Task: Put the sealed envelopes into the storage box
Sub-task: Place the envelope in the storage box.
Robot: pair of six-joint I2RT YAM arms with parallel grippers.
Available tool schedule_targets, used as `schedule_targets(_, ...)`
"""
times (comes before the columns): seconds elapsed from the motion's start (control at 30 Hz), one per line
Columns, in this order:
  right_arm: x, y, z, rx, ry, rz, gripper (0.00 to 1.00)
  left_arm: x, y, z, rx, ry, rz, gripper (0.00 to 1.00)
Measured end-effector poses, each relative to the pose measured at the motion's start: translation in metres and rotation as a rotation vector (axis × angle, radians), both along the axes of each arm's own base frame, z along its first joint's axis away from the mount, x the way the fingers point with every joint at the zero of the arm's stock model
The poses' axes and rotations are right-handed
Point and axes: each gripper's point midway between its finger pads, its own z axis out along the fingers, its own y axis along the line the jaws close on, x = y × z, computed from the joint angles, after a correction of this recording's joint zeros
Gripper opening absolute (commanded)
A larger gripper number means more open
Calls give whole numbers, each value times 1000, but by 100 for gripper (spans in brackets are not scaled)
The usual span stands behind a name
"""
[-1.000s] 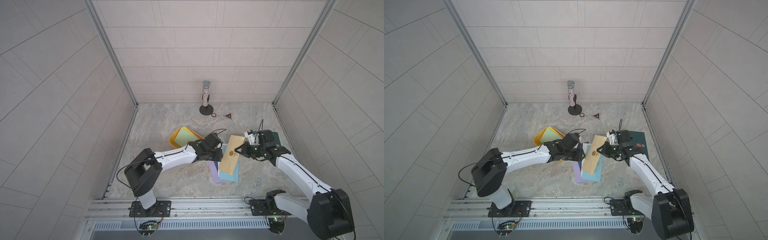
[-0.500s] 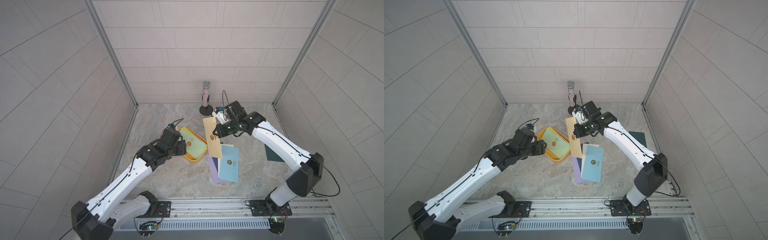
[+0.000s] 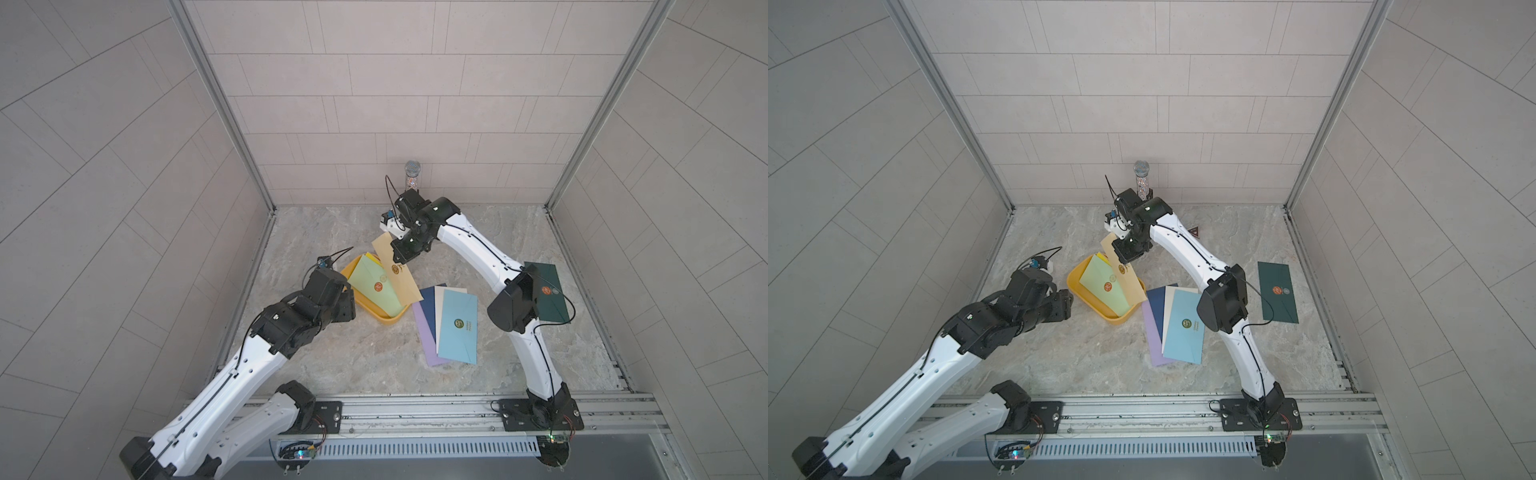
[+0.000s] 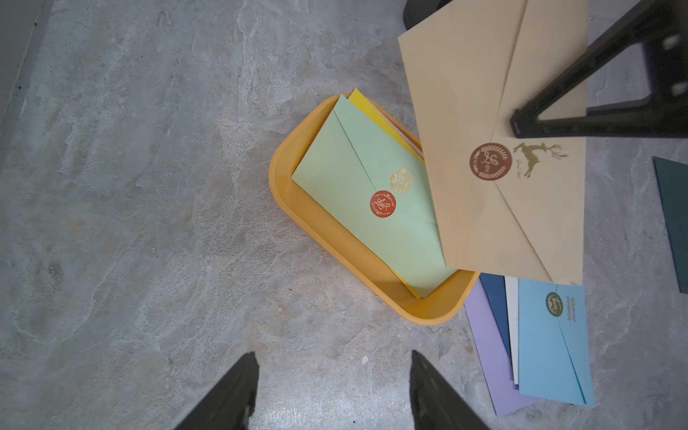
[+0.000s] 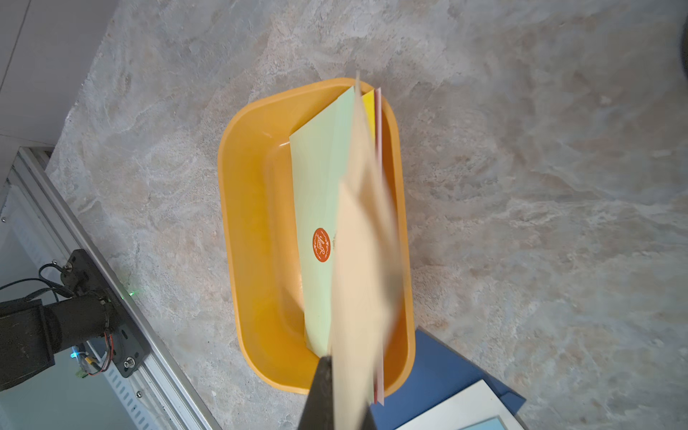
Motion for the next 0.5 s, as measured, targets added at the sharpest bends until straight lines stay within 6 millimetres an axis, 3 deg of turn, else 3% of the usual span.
schedule_targets(0.2, -17, 5, -19, -50, 60, 48, 28, -1, 3, -2, 16, 7, 3, 70)
schedule_targets(0.27, -20, 5, -21, -57, 68, 56, 33, -1, 3, -2, 17, 6, 4, 70)
schedule_targets(0.5, -27, 6, -22, -58, 85, 70, 35, -2, 3, -1, 16, 4, 4, 70)
